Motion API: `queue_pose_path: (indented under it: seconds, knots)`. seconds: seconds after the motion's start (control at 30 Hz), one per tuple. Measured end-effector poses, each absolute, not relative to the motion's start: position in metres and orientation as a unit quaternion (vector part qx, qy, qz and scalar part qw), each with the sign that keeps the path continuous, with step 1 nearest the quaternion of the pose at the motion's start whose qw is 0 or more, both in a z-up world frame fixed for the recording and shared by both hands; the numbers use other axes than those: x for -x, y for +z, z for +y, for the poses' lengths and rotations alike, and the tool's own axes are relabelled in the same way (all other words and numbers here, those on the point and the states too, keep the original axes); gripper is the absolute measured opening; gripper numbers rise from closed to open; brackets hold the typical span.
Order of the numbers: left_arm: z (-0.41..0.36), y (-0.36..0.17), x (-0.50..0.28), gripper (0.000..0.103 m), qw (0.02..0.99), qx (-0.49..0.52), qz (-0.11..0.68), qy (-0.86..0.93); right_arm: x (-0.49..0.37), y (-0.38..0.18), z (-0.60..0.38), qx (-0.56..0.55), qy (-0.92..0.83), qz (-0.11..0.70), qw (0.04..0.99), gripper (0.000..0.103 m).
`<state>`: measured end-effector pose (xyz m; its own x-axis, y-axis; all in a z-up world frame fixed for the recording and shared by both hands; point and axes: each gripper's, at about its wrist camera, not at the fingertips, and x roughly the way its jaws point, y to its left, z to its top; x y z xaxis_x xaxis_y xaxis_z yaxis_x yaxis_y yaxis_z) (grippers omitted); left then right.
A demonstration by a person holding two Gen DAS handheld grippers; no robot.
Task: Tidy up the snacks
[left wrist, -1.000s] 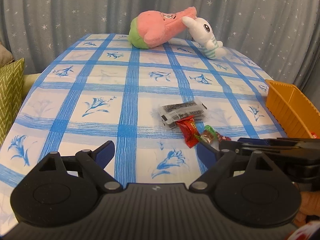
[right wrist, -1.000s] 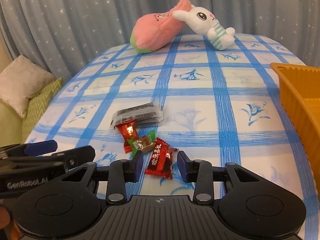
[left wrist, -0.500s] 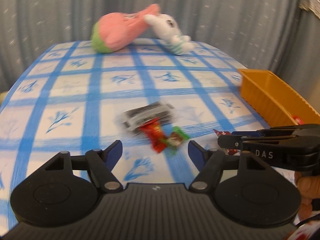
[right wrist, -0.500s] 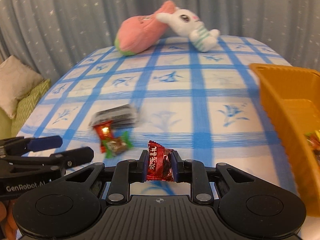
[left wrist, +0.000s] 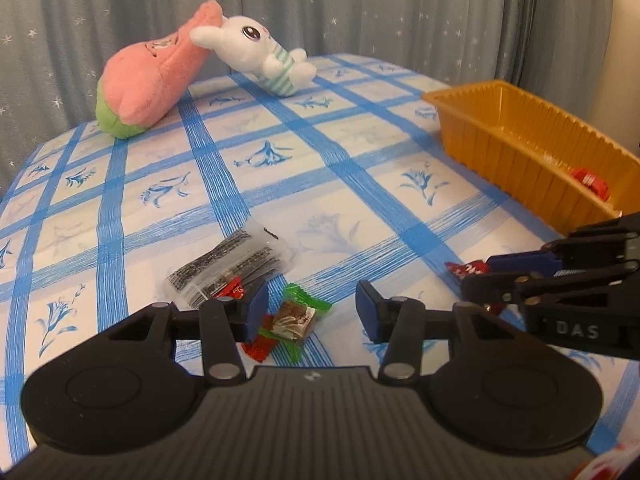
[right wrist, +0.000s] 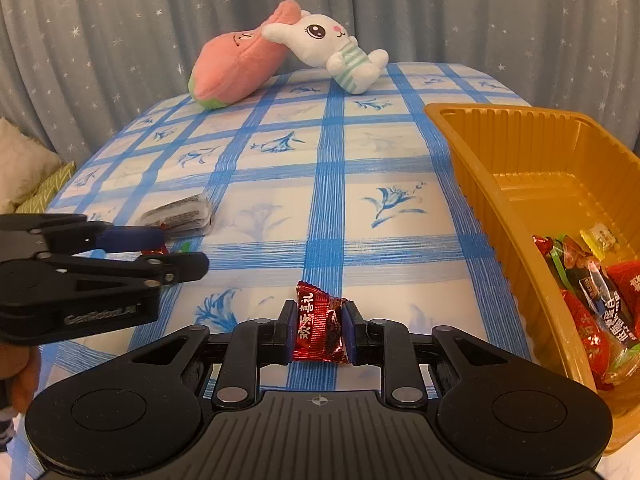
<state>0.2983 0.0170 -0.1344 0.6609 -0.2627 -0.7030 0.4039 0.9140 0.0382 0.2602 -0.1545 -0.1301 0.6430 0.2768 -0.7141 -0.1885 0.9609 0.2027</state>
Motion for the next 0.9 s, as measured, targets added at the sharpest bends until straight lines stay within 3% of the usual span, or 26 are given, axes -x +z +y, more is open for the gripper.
queue_pose_path:
  seconds: [0.2,0.33,0.9]
  knots:
    - [0.011,-0.141,-0.297,0.039,0.9,-0.121,0.379,-0.18,-0.26,-0.132,-0.156,-0.052,0.135,0.397,0.906,0.024]
    - [0.011,-0.143,-0.292,0.019,0.903,-0.105,0.385,-0.16,-0.261,-0.134,-0.156,-0.051,0.141,0.396,0.906,0.024]
    - [0.011,-0.127,-0.249,0.018,0.914,-0.03,0.393,-0.096,-0.247,-0.122,-0.159,-0.032,0.143,0.393,0.908,0.026]
